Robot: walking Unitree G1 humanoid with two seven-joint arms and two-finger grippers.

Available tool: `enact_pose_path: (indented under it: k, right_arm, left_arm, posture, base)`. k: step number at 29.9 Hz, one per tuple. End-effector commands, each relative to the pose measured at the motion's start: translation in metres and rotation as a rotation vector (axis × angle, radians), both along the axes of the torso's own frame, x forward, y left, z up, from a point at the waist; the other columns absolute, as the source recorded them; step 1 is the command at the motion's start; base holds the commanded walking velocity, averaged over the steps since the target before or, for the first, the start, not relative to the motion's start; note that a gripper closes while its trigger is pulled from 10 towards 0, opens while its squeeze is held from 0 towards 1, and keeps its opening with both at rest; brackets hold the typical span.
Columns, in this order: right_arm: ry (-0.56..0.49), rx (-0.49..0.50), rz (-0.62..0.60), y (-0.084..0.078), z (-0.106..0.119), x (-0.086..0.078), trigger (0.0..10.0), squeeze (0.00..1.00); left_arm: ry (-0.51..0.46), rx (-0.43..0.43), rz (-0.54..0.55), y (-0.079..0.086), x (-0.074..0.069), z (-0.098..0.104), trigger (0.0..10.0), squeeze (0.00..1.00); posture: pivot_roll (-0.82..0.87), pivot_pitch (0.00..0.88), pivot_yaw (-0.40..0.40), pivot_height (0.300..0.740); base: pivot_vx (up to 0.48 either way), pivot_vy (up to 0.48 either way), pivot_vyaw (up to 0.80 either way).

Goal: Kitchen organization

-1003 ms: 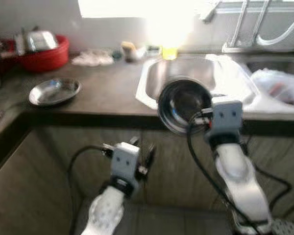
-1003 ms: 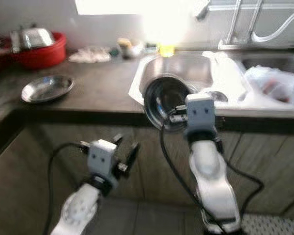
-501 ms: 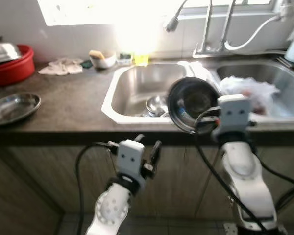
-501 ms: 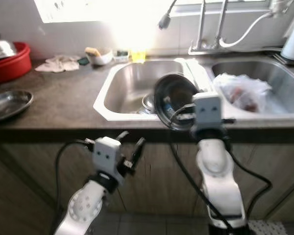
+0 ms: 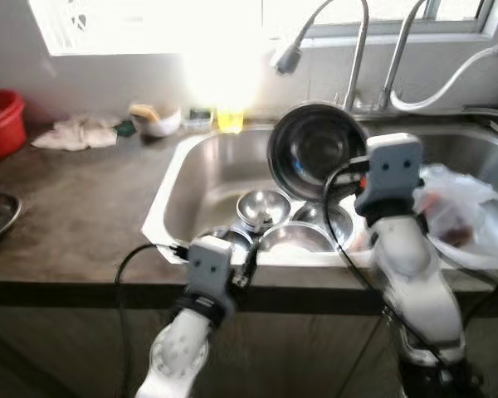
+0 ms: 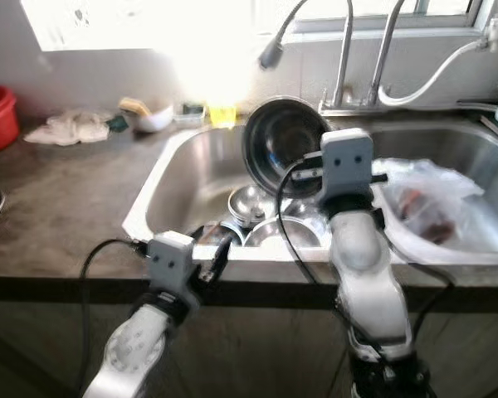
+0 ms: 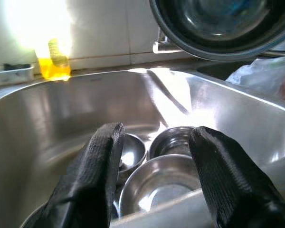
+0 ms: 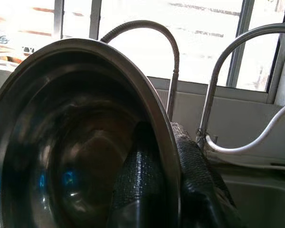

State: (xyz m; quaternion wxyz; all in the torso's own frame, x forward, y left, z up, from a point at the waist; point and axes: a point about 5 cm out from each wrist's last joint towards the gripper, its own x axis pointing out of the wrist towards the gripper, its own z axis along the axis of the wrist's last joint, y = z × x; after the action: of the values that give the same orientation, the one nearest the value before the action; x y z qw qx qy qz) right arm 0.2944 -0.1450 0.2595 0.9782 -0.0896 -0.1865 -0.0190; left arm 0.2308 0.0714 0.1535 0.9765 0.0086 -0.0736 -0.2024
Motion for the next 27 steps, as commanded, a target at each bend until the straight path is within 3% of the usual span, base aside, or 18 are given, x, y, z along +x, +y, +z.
enact_pose_path:
  k: [1, 8, 17, 19, 21, 24, 27]
  right_arm:
    - [-0.020, 0.013, 0.051, 0.009, 0.010, 0.002, 10.0, 0.00]
    - [-0.003, -0.012, 0.047, 0.006, 0.014, 0.012, 10.0, 0.00]
    - [0.128, 0.025, 0.030, -0.002, 0.015, 0.032, 10.0, 0.00]
    - [0.237, 0.056, 0.019, -0.009, 0.013, 0.048, 10.0, 0.00]
    - [0.251, 0.062, 0.015, -0.010, 0.013, 0.051, 10.0, 0.00]
    - [0.407, 0.135, -0.015, -0.020, 0.001, 0.066, 10.0, 0.00]
    - [0.436, 0.118, -0.050, -0.028, -0.003, 0.072, 10.0, 0.00]
  left_arm:
    - [-0.007, 0.013, 0.025, 0.007, 0.001, 0.001, 10.0, 0.00]
    - [-0.006, 0.002, 0.043, 0.009, 0.002, 0.001, 10.0, 0.00]
    - [-0.006, 0.007, 0.042, 0.008, -0.003, 0.000, 10.0, 0.00]
    - [0.016, 0.005, 0.042, 0.008, -0.002, -0.002, 10.0, 0.00]
    - [0.018, 0.006, 0.043, 0.008, -0.001, -0.002, 10.0, 0.00]
    - [0.017, 0.005, 0.043, 0.008, -0.001, -0.002, 10.0, 0.00]
    - [0.017, 0.006, 0.045, 0.008, -0.001, -0.002, 10.0, 0.00]
  posture:
    - [0.06, 0.059, -0.005, 0.740]
    - [0.07, 0.067, -0.011, 0.740]
    - [0.07, 0.074, -0.017, 0.740]
    - [0.07, 0.075, -0.021, 0.740]
    - [0.07, 0.075, -0.021, 0.740]
    - [0.08, 0.075, -0.024, 0.740]
    - [0.08, 0.074, -0.028, 0.740]
  base:
    - [0.465, 0.000, 0.00]
    - [0.066, 0.000, 0.00]
    - [0.000, 0.000, 0.00]
    - [0.000, 0.000, 0.00]
    - [0.000, 0.000, 0.00]
    - [0.000, 0.000, 0.00]
    - [0.000, 0.000, 0.00]
